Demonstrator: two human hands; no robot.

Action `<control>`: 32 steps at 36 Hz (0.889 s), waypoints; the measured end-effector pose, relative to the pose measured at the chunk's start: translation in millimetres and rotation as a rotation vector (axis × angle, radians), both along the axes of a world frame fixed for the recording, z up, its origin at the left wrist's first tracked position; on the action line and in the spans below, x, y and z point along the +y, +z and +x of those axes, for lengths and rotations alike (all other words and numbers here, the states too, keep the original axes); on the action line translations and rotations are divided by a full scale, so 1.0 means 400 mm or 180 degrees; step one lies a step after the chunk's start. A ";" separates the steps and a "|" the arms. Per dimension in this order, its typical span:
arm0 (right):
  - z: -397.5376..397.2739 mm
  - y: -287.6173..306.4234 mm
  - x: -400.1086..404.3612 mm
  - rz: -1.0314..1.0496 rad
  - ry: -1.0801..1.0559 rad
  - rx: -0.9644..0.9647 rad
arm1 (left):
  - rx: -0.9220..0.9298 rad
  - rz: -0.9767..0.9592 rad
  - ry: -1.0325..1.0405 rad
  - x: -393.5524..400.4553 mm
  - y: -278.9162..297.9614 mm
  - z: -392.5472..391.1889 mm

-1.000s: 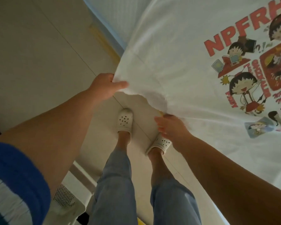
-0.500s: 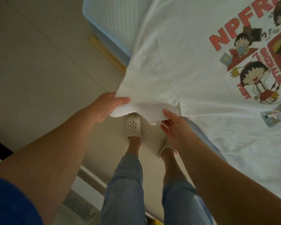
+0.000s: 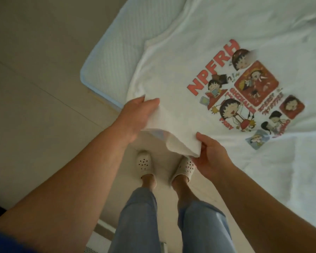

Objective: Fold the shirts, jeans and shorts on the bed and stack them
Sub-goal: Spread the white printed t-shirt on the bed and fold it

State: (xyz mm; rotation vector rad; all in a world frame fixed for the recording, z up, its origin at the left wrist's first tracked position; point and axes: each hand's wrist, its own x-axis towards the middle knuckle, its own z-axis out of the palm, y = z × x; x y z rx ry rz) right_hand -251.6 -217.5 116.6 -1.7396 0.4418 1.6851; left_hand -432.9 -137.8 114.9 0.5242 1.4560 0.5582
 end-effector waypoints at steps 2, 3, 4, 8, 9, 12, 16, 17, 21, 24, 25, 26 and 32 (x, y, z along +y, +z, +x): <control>0.042 0.004 0.056 0.0146 -0.0351 0.0067 | 0.0122 0.0017 0.0049 0.078 -0.004 0.058; 0.062 0.000 0.087 0.0208 -0.0448 0.0082 | 0.0139 -0.0013 0.0064 0.117 -0.011 0.087; 0.082 -0.007 0.118 0.0270 -0.0484 0.0086 | 0.0149 -0.0060 0.0090 0.155 -0.022 0.116; 0.151 -0.070 0.240 0.0498 -0.0217 0.0043 | 0.0434 -0.0133 0.0164 0.285 -0.090 0.205; 0.166 -0.086 0.268 0.0543 -0.0135 0.0014 | 0.0499 -0.0124 0.0164 0.312 -0.110 0.223; 0.211 -0.121 0.324 0.0608 -0.0099 -0.0212 | 0.0597 -0.0129 -0.0020 0.370 -0.147 0.276; 0.265 -0.126 0.353 0.0749 -0.0018 -0.0346 | 0.0696 -0.0121 -0.0219 0.407 -0.164 0.327; 0.279 -0.123 0.360 0.0786 -0.0033 -0.0364 | 0.0722 -0.0121 -0.0236 0.412 -0.166 0.333; 0.317 -0.122 0.388 0.0784 0.0467 -0.0900 | 0.0784 -0.0171 -0.0220 0.423 -0.158 0.338; 0.321 -0.145 0.394 0.0721 0.1574 -0.1671 | 0.0754 -0.0277 -0.0528 0.424 -0.148 0.330; 0.318 -0.152 0.393 0.0710 0.2038 -0.1972 | 0.0693 -0.0303 -0.0664 0.424 -0.145 0.327; 0.314 -0.159 0.389 0.0694 0.2453 -0.2230 | 0.0614 -0.0307 -0.0750 0.424 -0.146 0.322; 0.279 -0.176 0.373 0.0902 0.3368 -0.3231 | 0.0806 0.0157 -0.0657 0.388 -0.143 0.264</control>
